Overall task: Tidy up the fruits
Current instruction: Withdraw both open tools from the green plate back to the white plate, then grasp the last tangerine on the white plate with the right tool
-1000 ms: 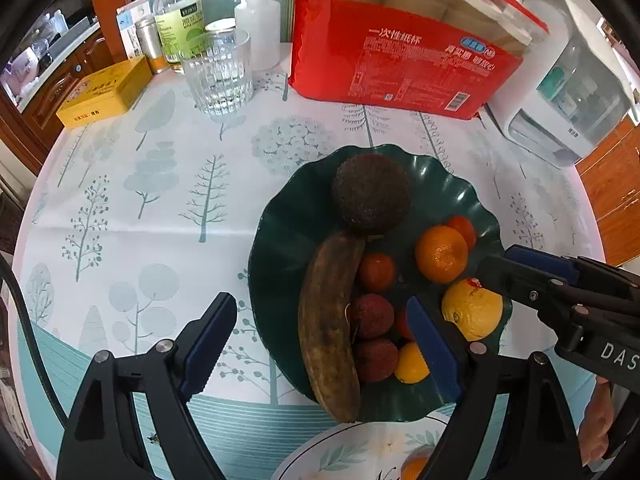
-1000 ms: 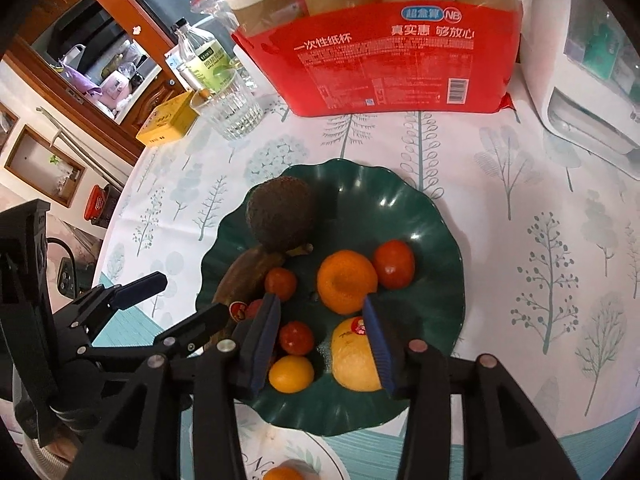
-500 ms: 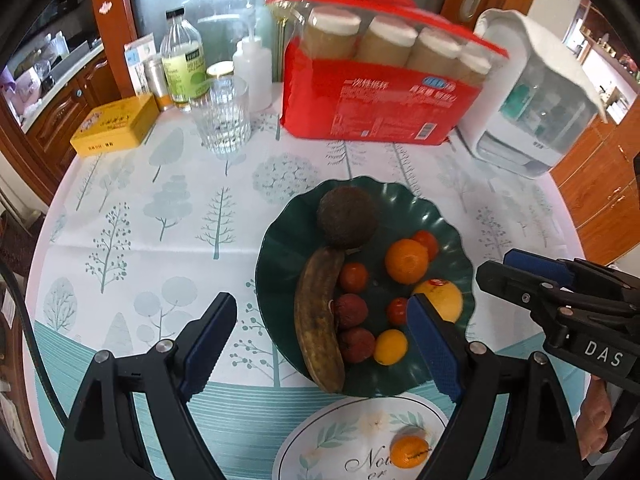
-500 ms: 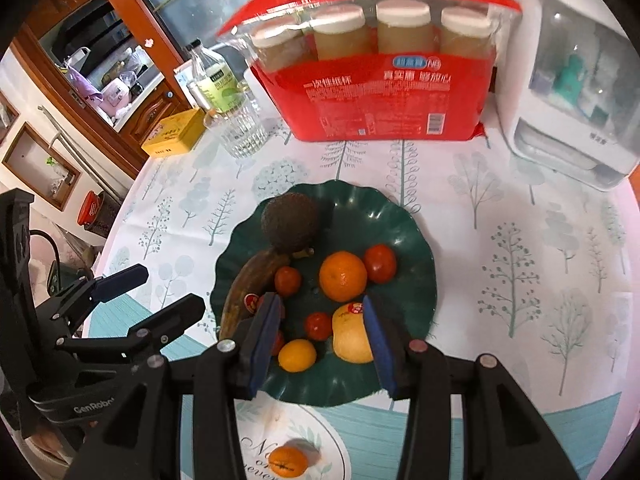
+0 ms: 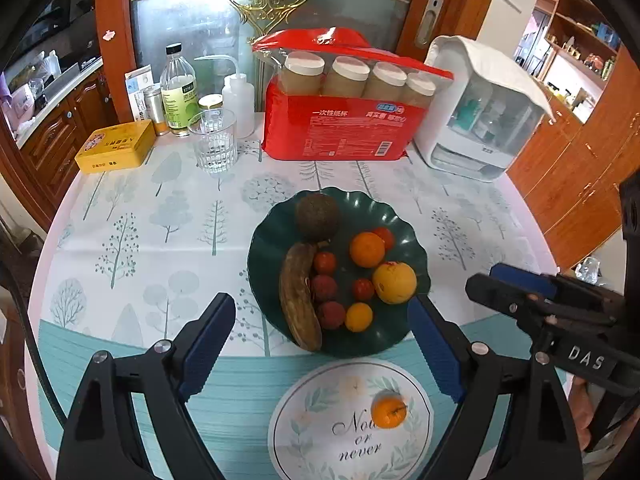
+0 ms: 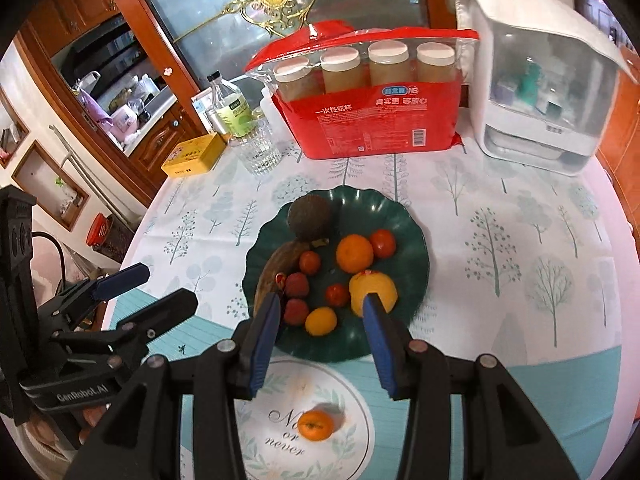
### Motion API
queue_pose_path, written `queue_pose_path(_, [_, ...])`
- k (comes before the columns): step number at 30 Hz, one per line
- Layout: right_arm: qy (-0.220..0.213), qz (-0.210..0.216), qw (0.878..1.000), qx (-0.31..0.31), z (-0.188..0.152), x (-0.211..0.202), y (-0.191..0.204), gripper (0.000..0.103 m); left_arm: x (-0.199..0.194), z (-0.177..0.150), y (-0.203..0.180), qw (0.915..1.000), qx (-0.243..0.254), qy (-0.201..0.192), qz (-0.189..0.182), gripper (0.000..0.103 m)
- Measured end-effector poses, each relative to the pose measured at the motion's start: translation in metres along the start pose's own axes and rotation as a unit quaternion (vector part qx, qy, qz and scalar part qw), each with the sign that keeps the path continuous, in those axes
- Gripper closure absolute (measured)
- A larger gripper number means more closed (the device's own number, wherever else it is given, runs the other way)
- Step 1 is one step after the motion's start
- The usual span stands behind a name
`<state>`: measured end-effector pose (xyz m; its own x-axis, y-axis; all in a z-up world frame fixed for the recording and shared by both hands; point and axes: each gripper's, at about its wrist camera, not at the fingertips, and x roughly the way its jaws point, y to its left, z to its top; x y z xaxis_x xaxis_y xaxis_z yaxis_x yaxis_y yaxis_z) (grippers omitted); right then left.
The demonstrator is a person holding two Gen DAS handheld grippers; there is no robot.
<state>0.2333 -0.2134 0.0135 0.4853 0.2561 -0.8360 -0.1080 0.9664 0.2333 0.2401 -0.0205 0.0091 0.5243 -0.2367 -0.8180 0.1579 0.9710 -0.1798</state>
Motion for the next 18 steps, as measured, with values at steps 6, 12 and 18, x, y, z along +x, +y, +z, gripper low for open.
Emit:
queue_pose_path(6, [-0.020,-0.017,1.000,0.014,-0.040,-0.012,0.002,0.060,-0.010,-0.030,0.001,0.9998,0.003,-0.004,-0.018,0.016])
queue_pose_path(12, [-0.024,-0.033,0.999,0.012,-0.082,-0.007,0.002,0.060,-0.002,-0.066,0.004,0.9999,0.002,0.005,-0.013,0.016])
queue_pose_path(18, [-0.012,-0.047,0.999,0.009,-0.122,0.012,0.000,0.060,0.009,-0.102,0.006,0.9998,0.011,0.013,-0.004,0.016])
